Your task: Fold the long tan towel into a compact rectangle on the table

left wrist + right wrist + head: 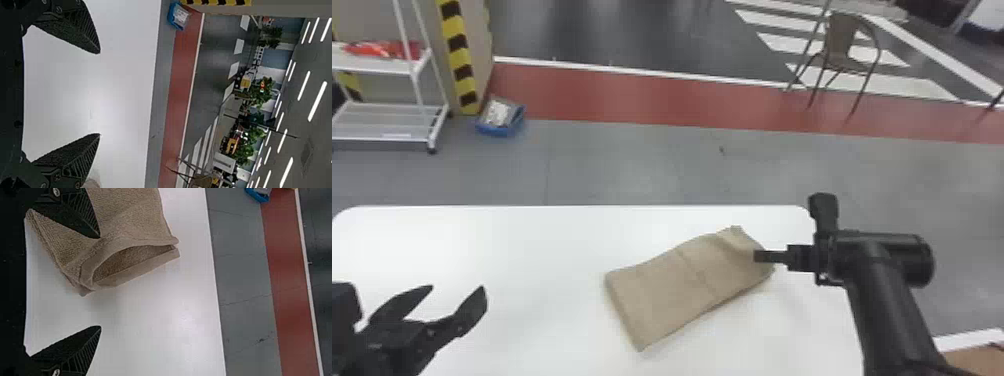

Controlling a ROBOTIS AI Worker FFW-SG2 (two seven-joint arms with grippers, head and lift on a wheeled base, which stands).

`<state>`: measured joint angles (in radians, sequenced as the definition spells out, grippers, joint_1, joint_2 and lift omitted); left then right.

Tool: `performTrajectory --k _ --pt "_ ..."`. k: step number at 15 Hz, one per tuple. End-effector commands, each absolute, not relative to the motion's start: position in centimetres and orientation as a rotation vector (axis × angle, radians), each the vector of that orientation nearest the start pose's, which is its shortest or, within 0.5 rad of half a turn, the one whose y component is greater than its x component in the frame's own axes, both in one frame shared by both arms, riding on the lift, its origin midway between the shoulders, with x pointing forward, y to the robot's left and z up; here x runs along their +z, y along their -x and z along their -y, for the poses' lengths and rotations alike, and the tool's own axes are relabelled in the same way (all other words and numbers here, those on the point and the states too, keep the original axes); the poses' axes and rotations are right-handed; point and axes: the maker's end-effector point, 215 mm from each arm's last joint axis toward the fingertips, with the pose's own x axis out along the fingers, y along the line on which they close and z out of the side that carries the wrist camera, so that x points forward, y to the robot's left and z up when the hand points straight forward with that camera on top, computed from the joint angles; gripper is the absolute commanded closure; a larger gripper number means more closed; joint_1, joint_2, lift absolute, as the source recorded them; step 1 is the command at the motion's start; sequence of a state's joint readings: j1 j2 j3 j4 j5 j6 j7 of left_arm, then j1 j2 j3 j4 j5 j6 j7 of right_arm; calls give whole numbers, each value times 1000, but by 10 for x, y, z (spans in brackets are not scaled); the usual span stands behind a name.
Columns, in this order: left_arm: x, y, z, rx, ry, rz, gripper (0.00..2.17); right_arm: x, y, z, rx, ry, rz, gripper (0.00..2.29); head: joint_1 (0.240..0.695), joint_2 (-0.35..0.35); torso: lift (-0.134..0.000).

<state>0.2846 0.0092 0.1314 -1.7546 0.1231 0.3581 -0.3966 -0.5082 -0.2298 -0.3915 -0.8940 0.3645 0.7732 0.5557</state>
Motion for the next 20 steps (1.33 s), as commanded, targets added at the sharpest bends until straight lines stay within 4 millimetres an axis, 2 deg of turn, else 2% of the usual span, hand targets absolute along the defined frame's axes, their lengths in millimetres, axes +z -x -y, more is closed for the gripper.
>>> performTrajectory --k 1,4,7,8,11,14,16,18,19,20 --pt "-485 -466 -214 -272 194 -421 144 -546 -560 458 -37 -96 -977 63 695 -255 0" --pt "-485 -464 -215 -278 195 -420 144 -552 -555 462 -65 -77 -1002 63 695 -261 0" --pt "-486 -460 -220 -270 196 -423 144 -566 -529 461 -86 -56 -1112 66 695 -264 0" --pt "-485 -459 -220 -270 196 -422 144 -568 -526 460 -88 -44 -1127 73 695 -264 0" --pt "-487 -456 -222 -268 196 -426 144 -570 -528 457 -96 2 -1125 130 695 -264 0" --pt "-487 -452 -221 -271 194 -425 144 -571 -529 458 -110 26 -1123 292 695 -263 0" --pt "-486 -452 -223 -268 193 -423 144 -573 -528 463 -133 48 -1121 495 695 -263 0" --pt "-486 -451 -223 -268 193 -423 144 -575 -529 465 -132 57 -1103 1123 695 -266 0" --pt "-486 -451 -221 -271 193 -423 147 -578 -527 469 -148 71 -1096 1538 695 -267 0" --pt "-486 -451 -220 -273 193 -423 147 -578 -529 467 -144 76 -1086 1727 695 -268 0"
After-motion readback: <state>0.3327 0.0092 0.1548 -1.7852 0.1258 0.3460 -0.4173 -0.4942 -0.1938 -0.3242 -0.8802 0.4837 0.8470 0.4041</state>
